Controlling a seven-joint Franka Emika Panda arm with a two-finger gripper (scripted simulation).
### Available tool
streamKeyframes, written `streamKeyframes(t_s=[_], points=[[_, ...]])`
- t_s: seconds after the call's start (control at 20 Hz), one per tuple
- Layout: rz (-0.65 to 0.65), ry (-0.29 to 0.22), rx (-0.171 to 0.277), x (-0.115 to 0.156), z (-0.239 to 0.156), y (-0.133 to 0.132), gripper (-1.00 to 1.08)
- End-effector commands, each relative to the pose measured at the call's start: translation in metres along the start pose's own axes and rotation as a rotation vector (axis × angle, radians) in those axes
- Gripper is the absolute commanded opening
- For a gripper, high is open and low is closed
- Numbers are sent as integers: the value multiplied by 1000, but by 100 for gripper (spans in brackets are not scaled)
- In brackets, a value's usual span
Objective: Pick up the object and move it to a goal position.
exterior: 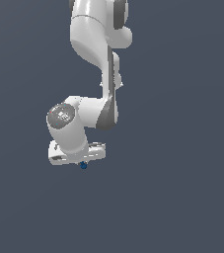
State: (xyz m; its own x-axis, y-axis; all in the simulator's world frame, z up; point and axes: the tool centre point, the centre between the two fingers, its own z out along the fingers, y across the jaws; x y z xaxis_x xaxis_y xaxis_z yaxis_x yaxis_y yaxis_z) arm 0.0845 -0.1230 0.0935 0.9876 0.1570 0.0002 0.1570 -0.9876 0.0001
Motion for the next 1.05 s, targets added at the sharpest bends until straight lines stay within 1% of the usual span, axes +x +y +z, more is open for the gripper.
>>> streamKeyframes(t_s=[0.0, 0.2, 0.45, 1.0], points=[[0, 0, 0, 9, -7, 11, -100], [0, 0, 0, 20, -16, 25, -100], [0, 0, 0, 29, -23, 36, -100], [0, 0, 0, 36, -28, 44, -100]])
